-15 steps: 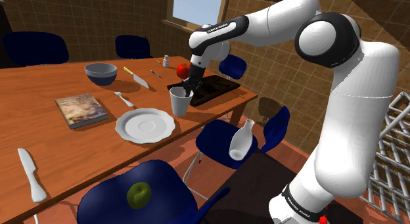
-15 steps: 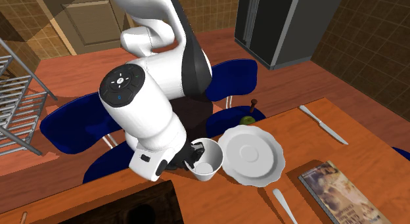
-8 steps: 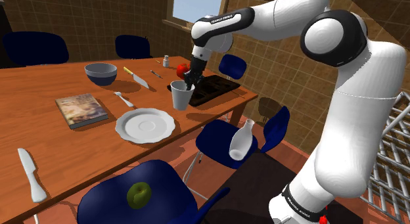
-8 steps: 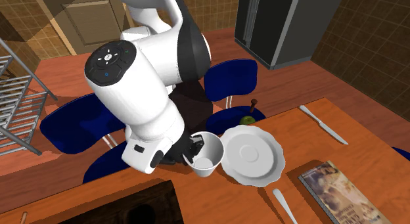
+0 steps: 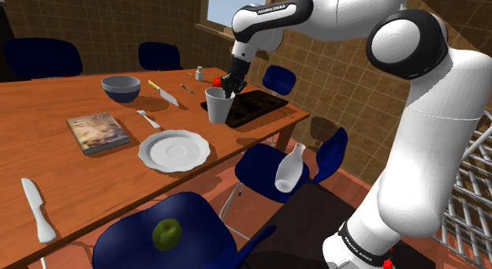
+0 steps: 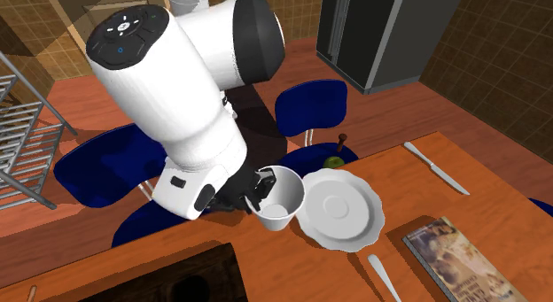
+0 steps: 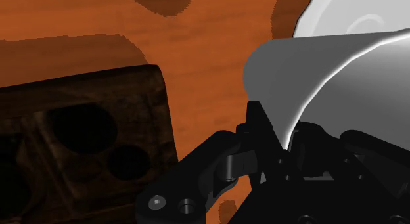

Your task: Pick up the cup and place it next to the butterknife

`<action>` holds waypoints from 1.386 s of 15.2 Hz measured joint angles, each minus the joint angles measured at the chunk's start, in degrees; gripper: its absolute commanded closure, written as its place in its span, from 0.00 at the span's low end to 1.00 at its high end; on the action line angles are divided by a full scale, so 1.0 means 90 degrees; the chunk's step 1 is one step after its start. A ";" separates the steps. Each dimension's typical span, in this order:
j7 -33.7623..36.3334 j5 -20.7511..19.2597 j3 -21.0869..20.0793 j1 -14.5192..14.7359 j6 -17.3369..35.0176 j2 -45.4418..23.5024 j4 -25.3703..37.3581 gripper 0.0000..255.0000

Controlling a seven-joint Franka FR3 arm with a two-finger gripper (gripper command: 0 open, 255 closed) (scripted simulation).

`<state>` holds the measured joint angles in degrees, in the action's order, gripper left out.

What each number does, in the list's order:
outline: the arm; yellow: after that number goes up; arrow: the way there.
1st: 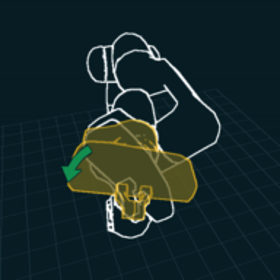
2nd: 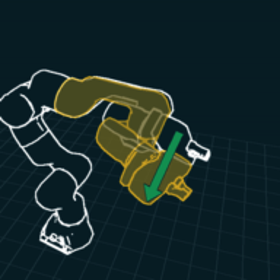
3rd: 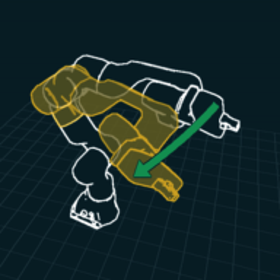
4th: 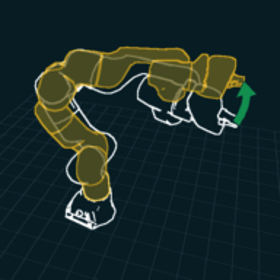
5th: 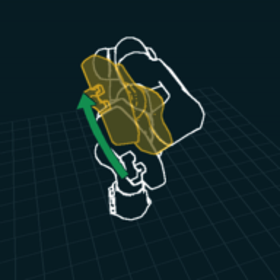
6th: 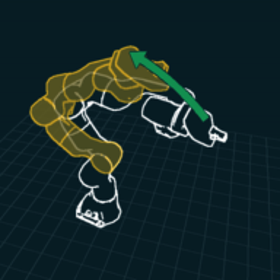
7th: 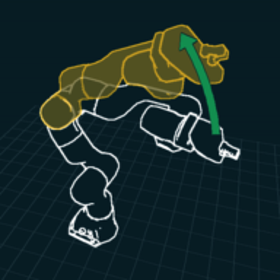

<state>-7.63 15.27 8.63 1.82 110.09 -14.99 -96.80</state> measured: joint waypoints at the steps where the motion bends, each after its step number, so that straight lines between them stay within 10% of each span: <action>1: 0.0014 -0.0008 0.0003 -0.0004 -0.0077 0.0006 0.0071 1.00; 21: 0.0461 -0.0115 -0.0018 0.0038 -0.1497 0.0117 0.1444 1.00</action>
<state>-3.48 14.24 8.47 2.17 96.62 -13.93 -83.80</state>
